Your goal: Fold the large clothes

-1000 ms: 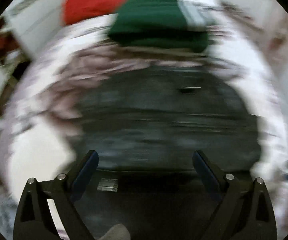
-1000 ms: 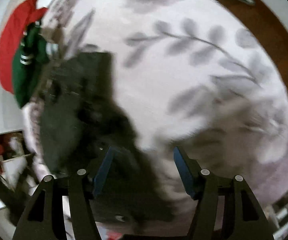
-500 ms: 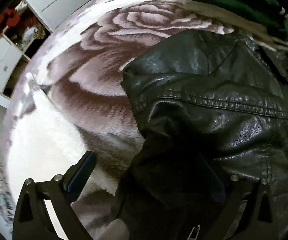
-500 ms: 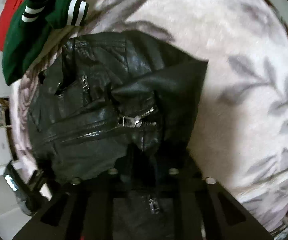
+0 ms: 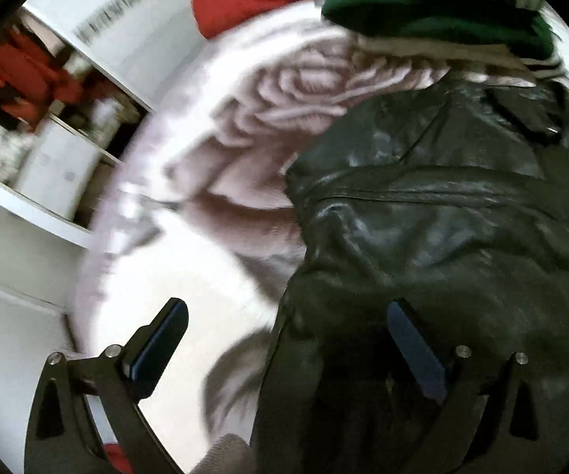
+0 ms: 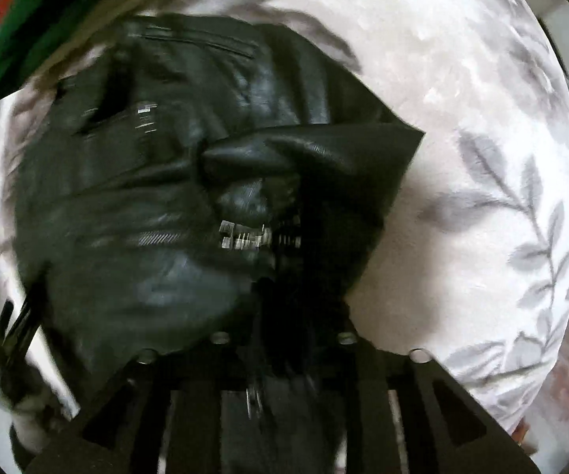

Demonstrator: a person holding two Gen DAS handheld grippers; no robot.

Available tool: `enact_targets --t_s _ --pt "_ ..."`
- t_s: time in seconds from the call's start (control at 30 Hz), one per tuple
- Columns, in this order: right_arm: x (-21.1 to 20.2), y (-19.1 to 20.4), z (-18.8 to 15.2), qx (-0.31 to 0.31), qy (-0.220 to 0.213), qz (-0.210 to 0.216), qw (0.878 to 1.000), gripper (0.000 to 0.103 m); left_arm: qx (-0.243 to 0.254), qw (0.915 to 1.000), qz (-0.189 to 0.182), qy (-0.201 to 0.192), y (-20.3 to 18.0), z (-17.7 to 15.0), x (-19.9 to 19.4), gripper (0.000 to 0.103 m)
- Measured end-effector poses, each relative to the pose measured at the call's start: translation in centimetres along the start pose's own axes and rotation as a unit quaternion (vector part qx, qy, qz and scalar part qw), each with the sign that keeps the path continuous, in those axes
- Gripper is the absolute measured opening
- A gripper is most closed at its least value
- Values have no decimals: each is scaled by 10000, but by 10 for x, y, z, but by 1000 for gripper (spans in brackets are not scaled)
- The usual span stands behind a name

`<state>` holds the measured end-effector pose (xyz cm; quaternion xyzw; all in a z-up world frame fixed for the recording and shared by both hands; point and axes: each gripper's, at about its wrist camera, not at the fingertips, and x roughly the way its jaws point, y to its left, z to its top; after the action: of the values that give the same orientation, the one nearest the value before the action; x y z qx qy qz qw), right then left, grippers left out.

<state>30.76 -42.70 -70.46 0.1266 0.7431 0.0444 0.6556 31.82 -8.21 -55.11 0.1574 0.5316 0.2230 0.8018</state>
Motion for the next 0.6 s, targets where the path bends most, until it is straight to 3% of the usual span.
enact_targets --t_s 0.03,0.13,0.37,0.5,0.6 --pt "-7 -3 -5 -76 -4 2 10000 45 69 9999 121 -72 -6 -8 -16 103" --pt "-30 -25 -26 -414 23 1 9991 46 500 9977 412 -225 -56 -47 -85 103" --pt "-66 -132 -68 -638 103 -333 9974 48 1397 9899 225 -104 -200 -134 -197 103" --pt "-75 -193 -76 -495 216 -437 9976 49 1663 9858 227 77 -258 -159 -209 103" --pt "-72 -223 -78 -334 267 -483 9979 50 2002 9771 715 79 -295 -177 -200 103"
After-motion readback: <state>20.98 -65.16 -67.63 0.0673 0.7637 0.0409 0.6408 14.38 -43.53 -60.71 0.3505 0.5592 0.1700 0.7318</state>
